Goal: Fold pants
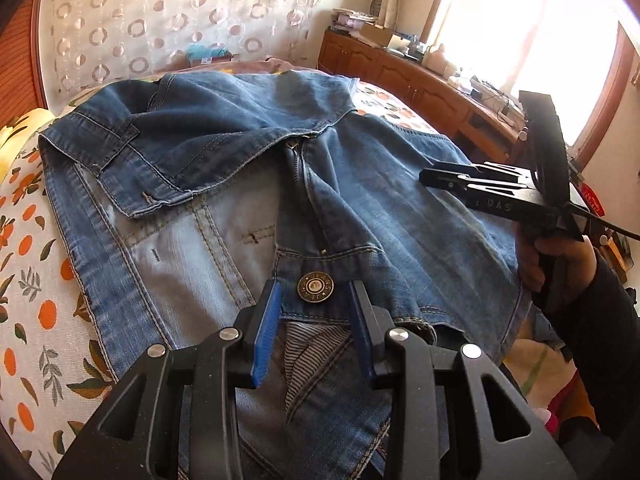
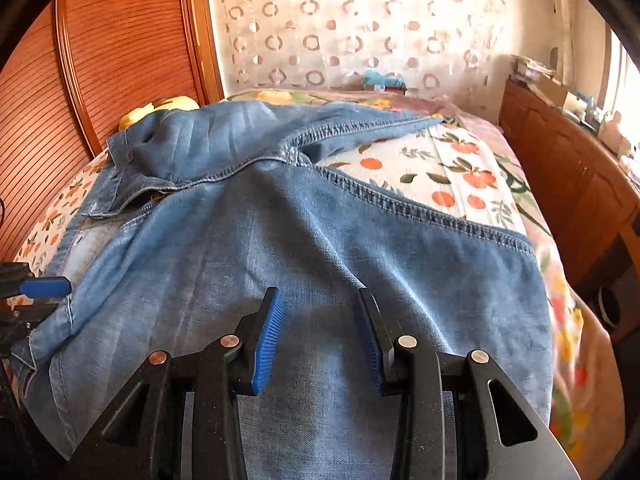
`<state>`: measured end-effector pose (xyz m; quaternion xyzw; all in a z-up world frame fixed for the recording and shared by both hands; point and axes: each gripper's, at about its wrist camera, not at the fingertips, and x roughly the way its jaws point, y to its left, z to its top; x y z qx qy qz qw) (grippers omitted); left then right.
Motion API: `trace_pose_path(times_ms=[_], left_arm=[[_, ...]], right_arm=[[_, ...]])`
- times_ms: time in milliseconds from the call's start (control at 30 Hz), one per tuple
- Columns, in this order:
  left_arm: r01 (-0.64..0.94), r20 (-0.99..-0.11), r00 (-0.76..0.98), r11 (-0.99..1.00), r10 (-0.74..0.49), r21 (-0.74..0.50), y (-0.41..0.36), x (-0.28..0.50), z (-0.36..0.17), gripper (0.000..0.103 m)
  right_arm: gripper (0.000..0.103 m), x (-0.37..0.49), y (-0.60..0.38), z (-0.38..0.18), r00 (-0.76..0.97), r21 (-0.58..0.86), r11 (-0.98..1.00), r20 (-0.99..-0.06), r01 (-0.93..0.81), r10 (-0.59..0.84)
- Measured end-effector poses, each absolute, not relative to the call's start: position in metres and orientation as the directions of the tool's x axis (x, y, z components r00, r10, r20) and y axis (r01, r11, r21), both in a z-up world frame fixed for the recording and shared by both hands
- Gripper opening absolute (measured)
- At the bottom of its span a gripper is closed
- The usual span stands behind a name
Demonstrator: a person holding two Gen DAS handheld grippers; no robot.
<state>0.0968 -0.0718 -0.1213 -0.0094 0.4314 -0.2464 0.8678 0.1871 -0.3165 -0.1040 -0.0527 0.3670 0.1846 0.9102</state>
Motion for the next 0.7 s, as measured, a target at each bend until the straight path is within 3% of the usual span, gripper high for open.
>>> trace_pose_path(times_ms=[133, 267, 400, 700], left_arm=[[0.434, -0.731, 0.495, 0.863, -0.469, -0.260, -0.072, 0.093, -0.124, 0.013], [0.457, -0.734, 0.494, 0.857, -0.466, -0.236, -0.081, 0.091, -0.123, 0.004], [0.442, -0.737, 0.514, 0.872, -0.438, -0.210, -0.082, 0.091, -0.121, 0.004], [0.428, -0.766, 0.515, 0.890, -0.385, -0.159, -0.086, 0.104, -0.125, 0.022]], right_arm=[[0.039, 0.181, -0.314, -0.105, 0.664, 0.031, 0.926, -0.687, -0.377, 0.293], [0.039, 0.181, -0.320, -0.105, 0.665, 0.043, 0.926, -0.683, -0.374, 0.300], [0.039, 0.192, -0.324, -0.107, 0.659, 0.060, 0.925, -0.684, -0.375, 0.312], [0.039, 0.192, -0.321, -0.107, 0.662, 0.051, 0.926, -0.685, -0.374, 0.306]])
